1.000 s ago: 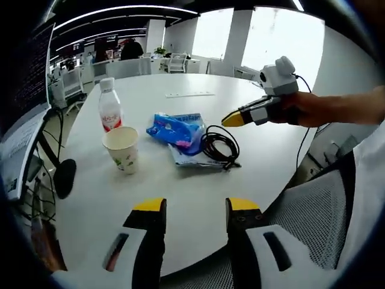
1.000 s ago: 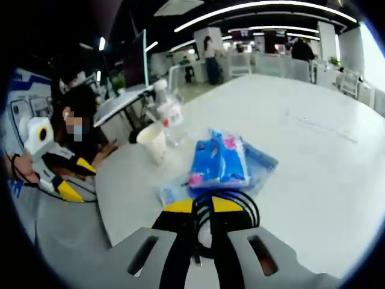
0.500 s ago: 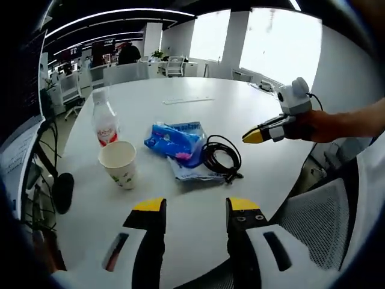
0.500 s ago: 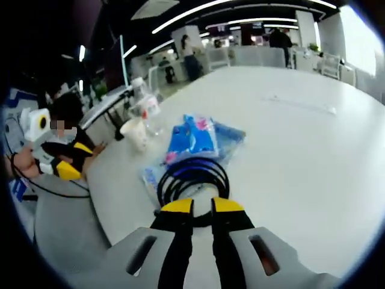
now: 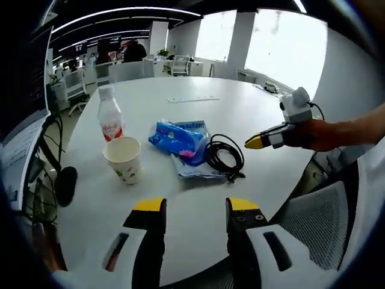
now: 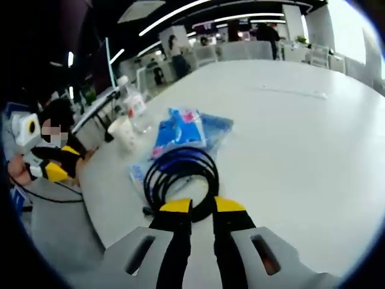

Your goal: Arrange the tabletop items into an orderly group along one side of the table until the central work area is clear of visible clutter.

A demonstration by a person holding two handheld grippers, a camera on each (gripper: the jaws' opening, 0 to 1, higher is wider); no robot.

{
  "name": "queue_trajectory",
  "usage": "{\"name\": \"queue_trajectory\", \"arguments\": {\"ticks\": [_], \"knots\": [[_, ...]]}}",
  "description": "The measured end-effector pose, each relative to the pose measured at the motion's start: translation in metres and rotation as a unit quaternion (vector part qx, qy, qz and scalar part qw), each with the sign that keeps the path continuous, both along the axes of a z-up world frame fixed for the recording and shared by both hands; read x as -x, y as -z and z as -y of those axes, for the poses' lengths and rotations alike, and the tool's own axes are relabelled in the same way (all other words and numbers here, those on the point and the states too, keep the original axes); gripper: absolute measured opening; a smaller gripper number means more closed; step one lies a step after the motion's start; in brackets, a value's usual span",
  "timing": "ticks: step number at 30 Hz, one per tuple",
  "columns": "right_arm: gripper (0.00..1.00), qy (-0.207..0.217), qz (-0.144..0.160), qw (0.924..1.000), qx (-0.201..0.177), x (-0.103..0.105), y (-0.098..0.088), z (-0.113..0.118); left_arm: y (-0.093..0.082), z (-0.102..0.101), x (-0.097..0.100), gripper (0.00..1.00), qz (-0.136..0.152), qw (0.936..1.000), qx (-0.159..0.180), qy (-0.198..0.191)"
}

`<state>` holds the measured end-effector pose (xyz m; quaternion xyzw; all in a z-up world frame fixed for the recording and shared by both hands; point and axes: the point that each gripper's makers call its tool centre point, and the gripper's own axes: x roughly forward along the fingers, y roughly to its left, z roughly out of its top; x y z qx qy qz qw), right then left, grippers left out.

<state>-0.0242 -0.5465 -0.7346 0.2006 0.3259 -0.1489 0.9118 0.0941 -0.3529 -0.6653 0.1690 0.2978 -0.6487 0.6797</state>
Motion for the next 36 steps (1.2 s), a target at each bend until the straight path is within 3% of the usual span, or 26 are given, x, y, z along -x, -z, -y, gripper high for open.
{"name": "queue_trajectory", "arguments": {"ticks": [12, 22, 33, 36], "knots": [[0.12, 0.003, -0.011, 0.9998, -0.014, -0.017, 0.018, 0.007, -0.001, -0.001, -0.003, 0.38, 0.001, 0.9998, -0.007, -0.02], [0.13, -0.001, -0.028, 0.9995, -0.01, -0.016, 0.028, 0.013, -0.001, -0.002, -0.004, 0.38, 0.002, 0.9996, -0.011, -0.027], [0.09, 0.003, -0.038, 0.9991, -0.019, -0.02, 0.033, 0.012, -0.003, 0.007, -0.001, 0.38, 0.001, 0.9996, -0.007, -0.026], [0.07, 0.007, -0.031, 0.9994, -0.014, -0.018, 0.028, 0.011, -0.005, 0.01, -0.001, 0.38, 0.0, 0.9996, -0.002, -0.027]]}}
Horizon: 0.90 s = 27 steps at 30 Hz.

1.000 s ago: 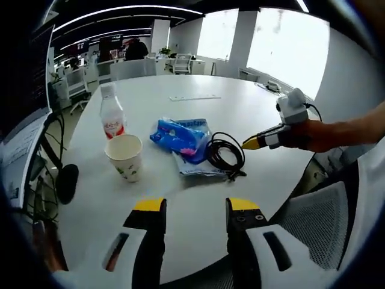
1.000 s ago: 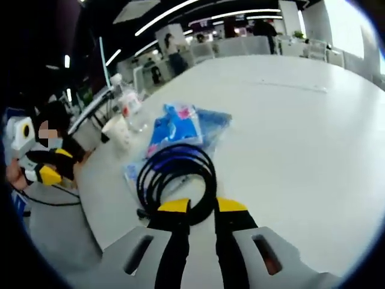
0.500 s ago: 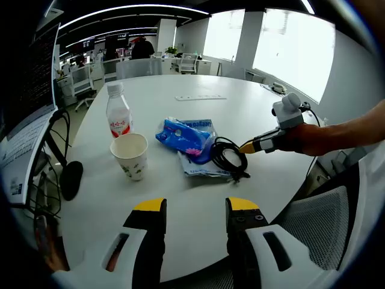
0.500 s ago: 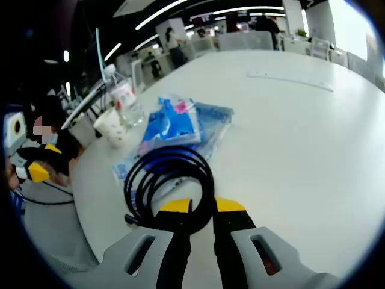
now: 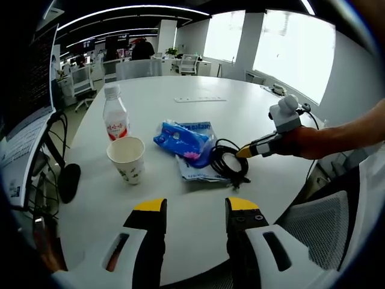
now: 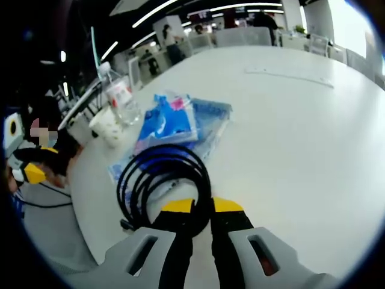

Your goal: Arrange the tabletop items into an orderly group along one side of the table until the central work area is clear of visible clutter.

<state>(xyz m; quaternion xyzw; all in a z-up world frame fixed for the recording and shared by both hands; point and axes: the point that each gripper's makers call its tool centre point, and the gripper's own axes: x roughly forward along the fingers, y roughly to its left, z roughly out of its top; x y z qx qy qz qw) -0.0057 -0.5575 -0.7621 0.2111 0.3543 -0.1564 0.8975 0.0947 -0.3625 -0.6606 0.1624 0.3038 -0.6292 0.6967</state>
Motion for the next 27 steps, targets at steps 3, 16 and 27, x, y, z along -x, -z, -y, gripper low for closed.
{"name": "queue_trajectory", "arguments": {"ticks": [3, 16, 27], "knots": [[0.05, 0.006, 0.003, 1.0, 0.002, 0.004, -0.001, 0.002, -0.001, 0.001, 0.002, 0.37, -0.002, 1.0, 0.001, 0.002], [0.0, 0.038, 0.018, 0.9991, 0.003, 0.04, -0.014, 0.009, 0.004, 0.003, 0.013, 0.37, -0.004, 0.9996, -0.005, 0.028], [0.0, 0.064, 0.024, 0.9977, 0.008, 0.07, -0.021, 0.022, 0.001, 0.013, 0.017, 0.37, -0.002, 0.9988, 0.002, 0.049]]}}
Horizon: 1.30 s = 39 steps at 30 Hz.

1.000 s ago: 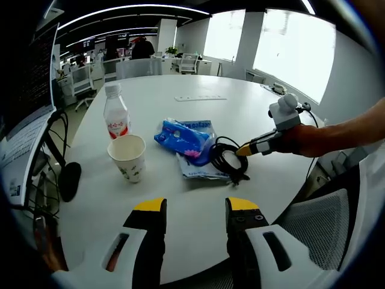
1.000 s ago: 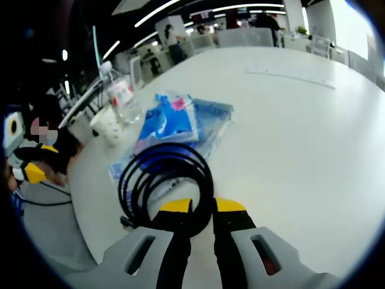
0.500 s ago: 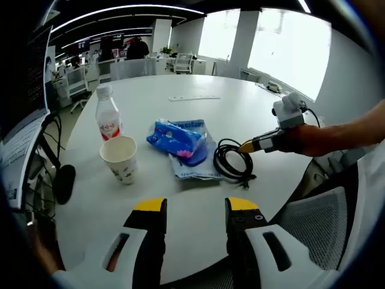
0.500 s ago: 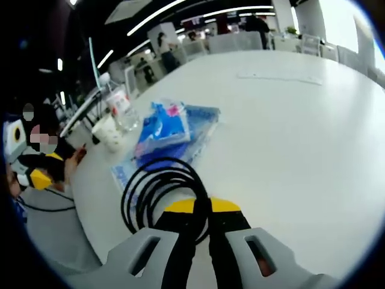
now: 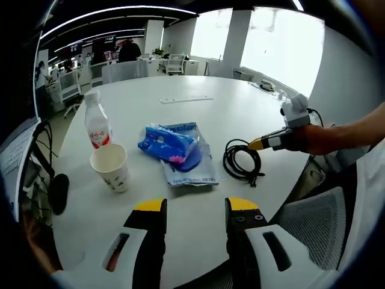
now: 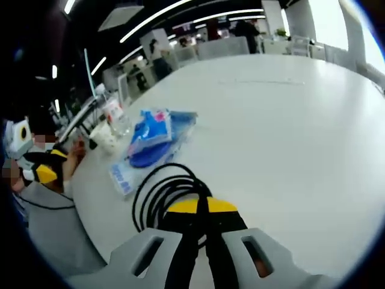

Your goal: Arrange the tabletop items into an orderly group along one side of the table until the central work area is clear of visible clutter.

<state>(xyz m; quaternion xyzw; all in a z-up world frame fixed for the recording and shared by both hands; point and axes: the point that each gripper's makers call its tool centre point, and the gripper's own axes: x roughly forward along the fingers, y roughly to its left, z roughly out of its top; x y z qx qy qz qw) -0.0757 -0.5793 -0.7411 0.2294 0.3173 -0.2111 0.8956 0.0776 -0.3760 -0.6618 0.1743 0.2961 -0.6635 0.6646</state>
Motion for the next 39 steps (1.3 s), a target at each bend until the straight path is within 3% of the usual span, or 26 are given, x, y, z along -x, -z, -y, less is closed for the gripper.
{"name": "queue_trajectory", "arguments": {"ticks": [9, 14, 23, 31, 39], "knots": [[0.0, 0.036, -0.003, 0.9993, 0.0, 0.03, -0.002, 0.014, 0.004, -0.003, 0.003, 0.37, -0.001, 1.0, -0.003, 0.002], [0.0, 0.053, -0.005, 0.9986, 0.005, 0.047, -0.012, 0.02, 0.005, -0.003, 0.006, 0.37, -0.002, 1.0, -0.005, 0.006], [0.0, 0.074, -0.041, 0.9964, 0.004, 0.086, -0.001, 0.027, 0.006, -0.002, 0.005, 0.37, -0.002, 1.0, -0.006, 0.006], [0.0, 0.088, -0.048, 0.995, 0.002, 0.096, 0.009, 0.03, 0.005, -0.002, 0.003, 0.37, -0.001, 1.0, -0.007, 0.003], [0.03, 0.069, -0.075, 0.9948, 0.007, 0.096, 0.013, 0.03, 0.006, -0.003, 0.005, 0.38, -0.001, 1.0, -0.008, 0.004]]}}
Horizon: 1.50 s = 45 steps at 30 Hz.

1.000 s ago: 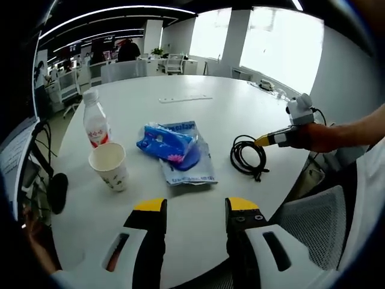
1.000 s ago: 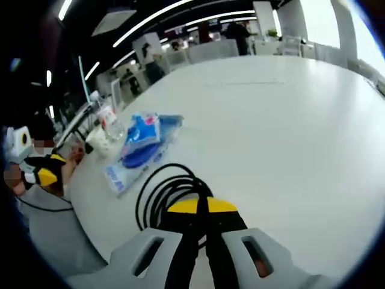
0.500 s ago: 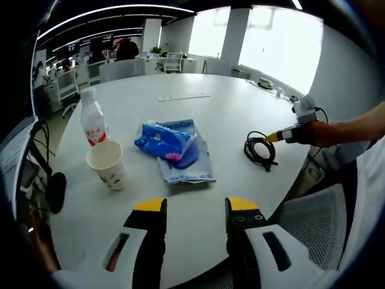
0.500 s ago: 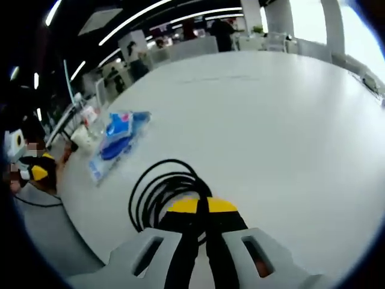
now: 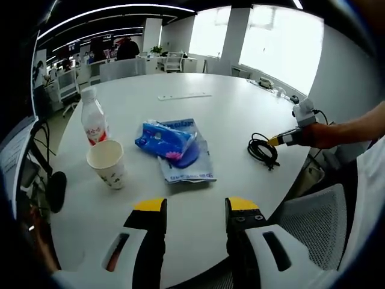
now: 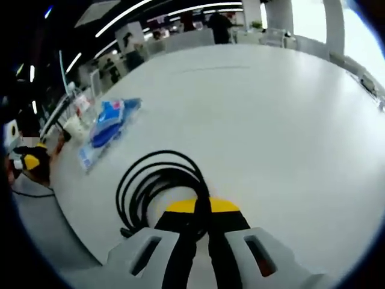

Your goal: Arrange the tabletop items into an orderly group along one side of the table until the central work area is clear of visible clutter.

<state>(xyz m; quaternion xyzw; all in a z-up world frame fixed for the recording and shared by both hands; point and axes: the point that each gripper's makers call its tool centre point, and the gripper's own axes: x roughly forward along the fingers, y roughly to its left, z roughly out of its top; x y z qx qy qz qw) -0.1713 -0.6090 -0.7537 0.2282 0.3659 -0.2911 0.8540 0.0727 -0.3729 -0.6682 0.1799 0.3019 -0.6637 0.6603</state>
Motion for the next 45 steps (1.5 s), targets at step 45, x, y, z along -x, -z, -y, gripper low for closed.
{"name": "queue_trajectory", "arguments": {"ticks": [45], "knots": [[0.17, -0.107, 0.044, 0.9923, 0.046, -0.145, -0.038, -0.014, -0.006, -0.01, -0.016, 0.37, -0.004, 0.9992, 0.009, -0.038]]}}
